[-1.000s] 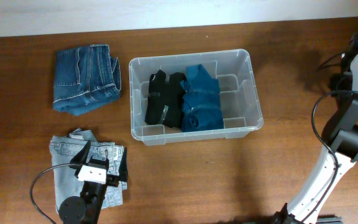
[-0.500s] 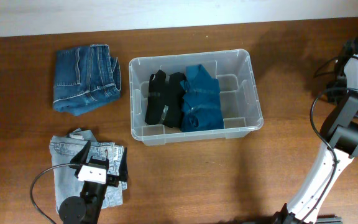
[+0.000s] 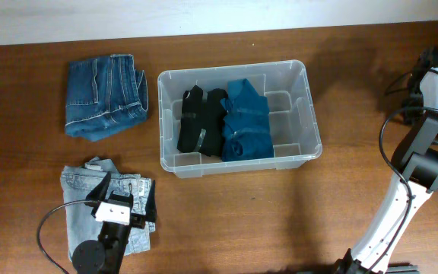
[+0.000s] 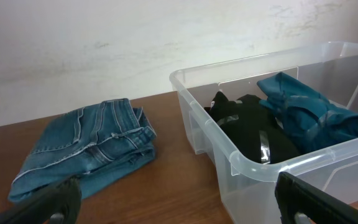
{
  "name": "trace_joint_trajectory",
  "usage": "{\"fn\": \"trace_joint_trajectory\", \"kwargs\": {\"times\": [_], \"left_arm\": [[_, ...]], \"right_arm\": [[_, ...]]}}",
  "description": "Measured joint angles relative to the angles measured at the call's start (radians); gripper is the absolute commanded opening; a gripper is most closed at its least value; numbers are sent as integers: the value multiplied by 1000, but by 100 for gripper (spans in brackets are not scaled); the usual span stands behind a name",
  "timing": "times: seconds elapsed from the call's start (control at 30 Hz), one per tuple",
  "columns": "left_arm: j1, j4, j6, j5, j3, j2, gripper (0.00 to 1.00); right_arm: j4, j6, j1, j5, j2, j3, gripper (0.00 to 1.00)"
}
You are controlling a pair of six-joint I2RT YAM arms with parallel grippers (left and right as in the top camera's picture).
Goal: Pack container
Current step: 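Move the right gripper to the black garment at right and grasp it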
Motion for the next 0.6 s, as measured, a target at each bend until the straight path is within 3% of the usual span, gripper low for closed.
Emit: {"fn": "trace_joint_trajectory", "kwargs": {"times": [0.17,0.2,0.23,0.3,0.4,0.6], "left_arm": [[0,0,0,0,0,0,99],[0,0,0,0,0,0,99],[0,0,0,0,0,0,99],[0,0,0,0,0,0,99],[0,0,0,0,0,0,99],[0,0,0,0,0,0,99]], "right_arm": [[-3,1,-5,-32,12,0,44],[-4,3,-6,-37,13,0,37],[-4,8,-8,-46,14,0,23],[-7,29,-12,-71,16,0,11],[-15,68,-16,-79,20,1,4],[-50,146,-18,-90,20,14,4]]}}
